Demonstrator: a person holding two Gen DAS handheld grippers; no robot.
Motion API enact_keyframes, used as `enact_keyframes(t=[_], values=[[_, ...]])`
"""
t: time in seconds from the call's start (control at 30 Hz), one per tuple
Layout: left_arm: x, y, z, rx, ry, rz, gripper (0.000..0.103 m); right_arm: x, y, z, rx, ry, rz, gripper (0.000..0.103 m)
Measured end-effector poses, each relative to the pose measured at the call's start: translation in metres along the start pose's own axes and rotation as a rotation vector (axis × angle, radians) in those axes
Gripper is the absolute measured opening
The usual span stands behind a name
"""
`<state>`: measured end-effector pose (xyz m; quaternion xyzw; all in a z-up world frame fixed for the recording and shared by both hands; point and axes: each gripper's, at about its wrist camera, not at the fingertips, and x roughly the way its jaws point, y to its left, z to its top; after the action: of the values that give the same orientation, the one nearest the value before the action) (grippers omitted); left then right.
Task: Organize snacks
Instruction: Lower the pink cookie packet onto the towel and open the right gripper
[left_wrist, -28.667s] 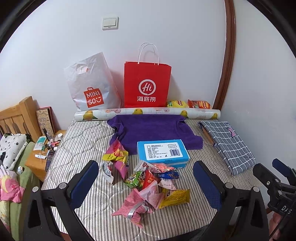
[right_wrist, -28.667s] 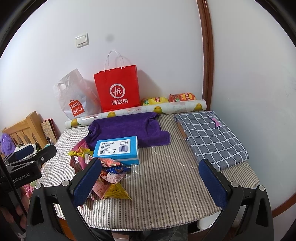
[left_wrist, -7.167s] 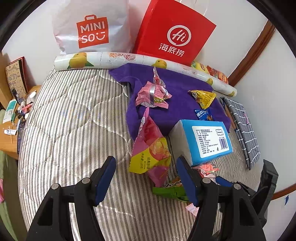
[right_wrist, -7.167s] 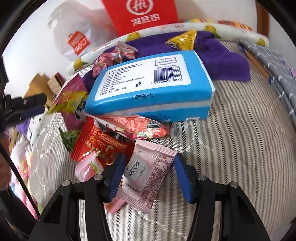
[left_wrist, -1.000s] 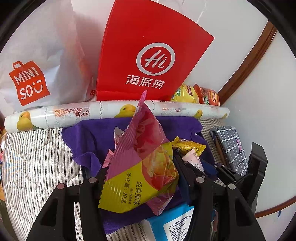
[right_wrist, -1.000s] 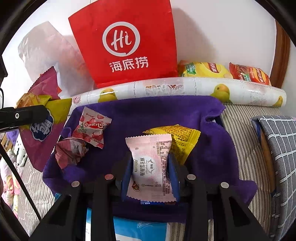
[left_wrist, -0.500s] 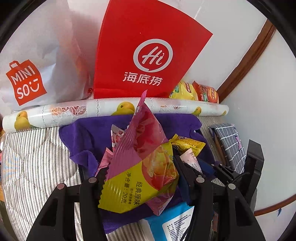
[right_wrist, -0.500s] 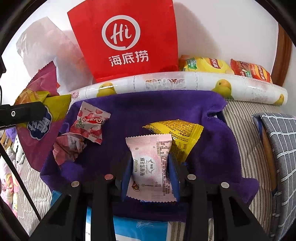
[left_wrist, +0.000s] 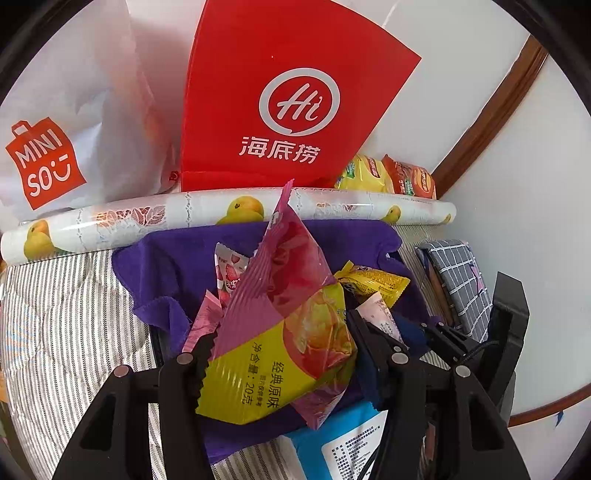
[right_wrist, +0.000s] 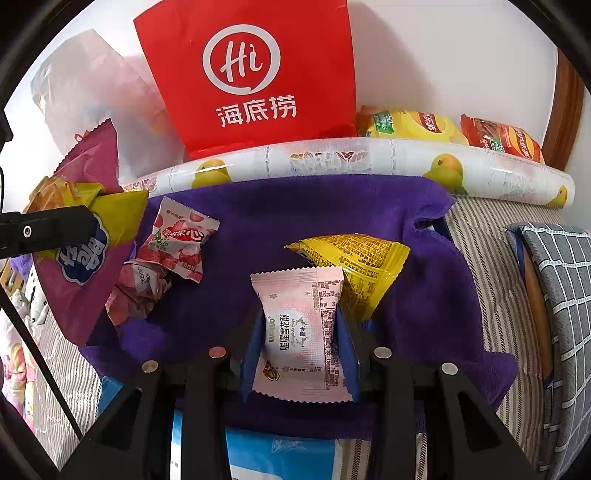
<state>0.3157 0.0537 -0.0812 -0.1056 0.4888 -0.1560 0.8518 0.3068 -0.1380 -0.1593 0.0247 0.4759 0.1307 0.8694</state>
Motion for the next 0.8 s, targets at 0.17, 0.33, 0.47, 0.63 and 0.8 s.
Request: enact_keyframes(t=[0.17, 0.33, 0.47, 0.63, 0.8], values=[[0.0017, -0.0002, -0.0004, 0.002, 0.002, -0.002, 0.056, -0.0002, 0.0005, -0.0004, 0.0, 0.003, -0.002, 0.038], [0.0033, 0.0005, -0.0004, 0.0, 0.009, -0.009, 0.056, 0.0006, 0.0011, -0.0004, -0.003, 0.018, -0.003, 0.038], [0.0035, 0.0004, -0.0003, 0.001, 0.009, -0.009, 0.056, 0.0022, 0.0007, -0.0005, -0.006, 0.026, -0.005, 0.038], [0.0043, 0.0003, -0.0009, 0.001, 0.01, -0.008, 0.056, 0.0028, 0.0007, -0.0009, -0.009, 0.033, -0.004, 0.038], [0.0048, 0.0005, -0.0008, 0.0, 0.012, -0.008, 0.056, 0.0039, 0.0018, -0.0012, -0.012, 0.042, -0.005, 0.039]])
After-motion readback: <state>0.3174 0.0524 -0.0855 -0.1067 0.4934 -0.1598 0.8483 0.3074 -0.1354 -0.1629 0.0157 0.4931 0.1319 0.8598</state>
